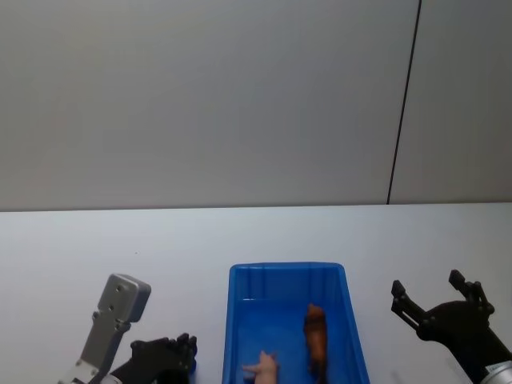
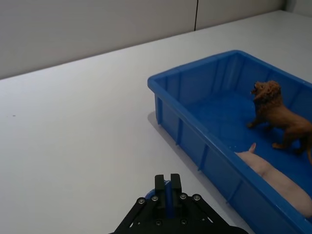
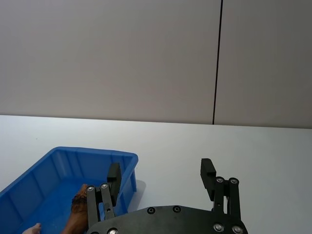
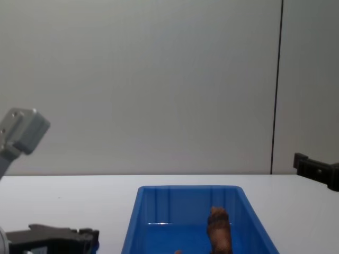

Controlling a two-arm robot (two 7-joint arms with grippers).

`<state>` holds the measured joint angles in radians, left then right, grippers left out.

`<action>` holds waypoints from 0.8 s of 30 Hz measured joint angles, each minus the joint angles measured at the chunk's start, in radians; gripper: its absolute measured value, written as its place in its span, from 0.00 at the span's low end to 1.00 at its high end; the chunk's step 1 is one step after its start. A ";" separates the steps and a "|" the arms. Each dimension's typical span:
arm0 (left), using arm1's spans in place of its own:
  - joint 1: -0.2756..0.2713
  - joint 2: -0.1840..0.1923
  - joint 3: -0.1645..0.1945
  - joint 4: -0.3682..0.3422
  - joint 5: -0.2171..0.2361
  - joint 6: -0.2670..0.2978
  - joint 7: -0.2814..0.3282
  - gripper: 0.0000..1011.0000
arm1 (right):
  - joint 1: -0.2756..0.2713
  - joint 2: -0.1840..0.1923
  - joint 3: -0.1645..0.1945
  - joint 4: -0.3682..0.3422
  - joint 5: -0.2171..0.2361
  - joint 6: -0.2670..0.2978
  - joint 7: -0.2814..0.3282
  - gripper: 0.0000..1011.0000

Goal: Pick up the two dolls from the table and place them into the box.

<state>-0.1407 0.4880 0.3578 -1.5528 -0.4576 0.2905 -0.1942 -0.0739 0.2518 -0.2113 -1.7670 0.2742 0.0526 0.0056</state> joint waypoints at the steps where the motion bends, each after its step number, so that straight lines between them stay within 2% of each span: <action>1: 0.001 0.002 -0.003 -0.005 0.000 -0.010 0.004 0.06 | 0.000 0.000 0.000 0.000 0.000 0.000 0.000 0.99; 15: 0.007 0.024 -0.024 -0.050 0.026 -0.074 0.027 0.04 | 0.000 0.000 0.000 0.000 0.000 0.000 0.000 0.99; 24: -0.005 0.026 -0.031 -0.066 0.031 -0.120 -0.030 0.04 | 0.000 0.000 0.000 0.000 0.000 0.000 0.000 0.99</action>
<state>-0.1452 0.5137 0.3271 -1.6193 -0.4262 0.1709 -0.2243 -0.0739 0.2519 -0.2113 -1.7670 0.2742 0.0526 0.0056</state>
